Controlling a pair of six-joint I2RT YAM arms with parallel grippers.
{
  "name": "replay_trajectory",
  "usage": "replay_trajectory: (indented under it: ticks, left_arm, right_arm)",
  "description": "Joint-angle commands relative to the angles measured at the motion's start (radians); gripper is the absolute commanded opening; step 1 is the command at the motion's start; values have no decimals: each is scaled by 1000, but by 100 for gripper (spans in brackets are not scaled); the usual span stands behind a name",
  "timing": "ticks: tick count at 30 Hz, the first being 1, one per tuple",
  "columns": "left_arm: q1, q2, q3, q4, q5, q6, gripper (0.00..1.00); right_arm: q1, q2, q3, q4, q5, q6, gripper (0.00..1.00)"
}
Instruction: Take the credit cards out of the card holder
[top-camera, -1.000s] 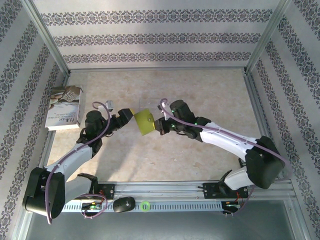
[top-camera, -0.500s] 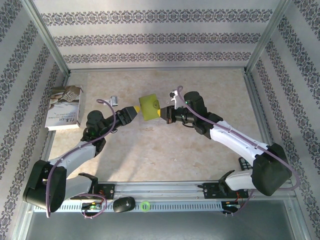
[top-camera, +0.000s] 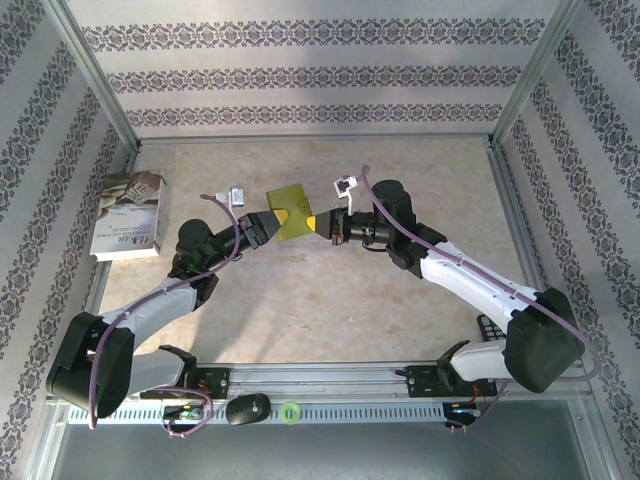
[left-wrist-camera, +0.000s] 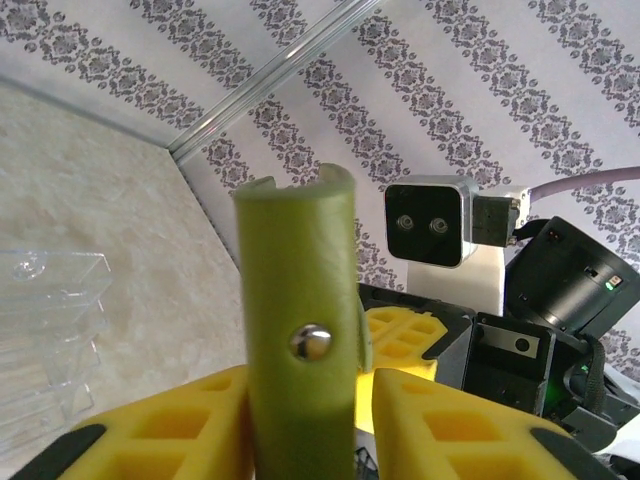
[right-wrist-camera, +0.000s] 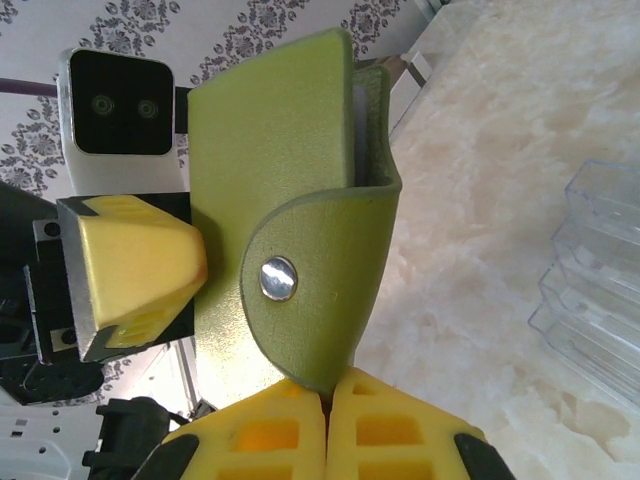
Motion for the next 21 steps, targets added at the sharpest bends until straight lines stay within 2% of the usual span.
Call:
replay_trajectory:
  ticks: [1, 3, 4, 7, 9, 10, 15, 21]
  left_arm:
    - [-30, -3, 45, 41, 26, 19, 28]
    - [-38, -10, 61, -15, 16, 37, 19]
    - [-45, -14, 70, -45, 10, 50, 15]
    - [-68, -49, 93, -179, -36, 113, 6]
    - [-87, -83, 101, -282, -98, 156, 0]
    - [-95, -94, 107, -316, -128, 173, 0]
    - [-133, -137, 120, -454, -259, 223, 0]
    - [-204, -147, 173, -574, -368, 298, 0]
  right_arm:
    - [-7, 17, 27, 37, -27, 21, 0]
    - [-7, 24, 44, -9, -9, 14, 0]
    - [-7, 23, 52, -35, 7, 8, 5]
    - [-9, 7, 62, -113, 96, -7, 30]
    - [-10, -18, 67, -171, 180, -21, 39]
    - [-8, -30, 68, -193, 217, -29, 42]
    - [17, -105, 63, -259, 418, -50, 49]
    - [104, -107, 119, -272, 527, -98, 51]
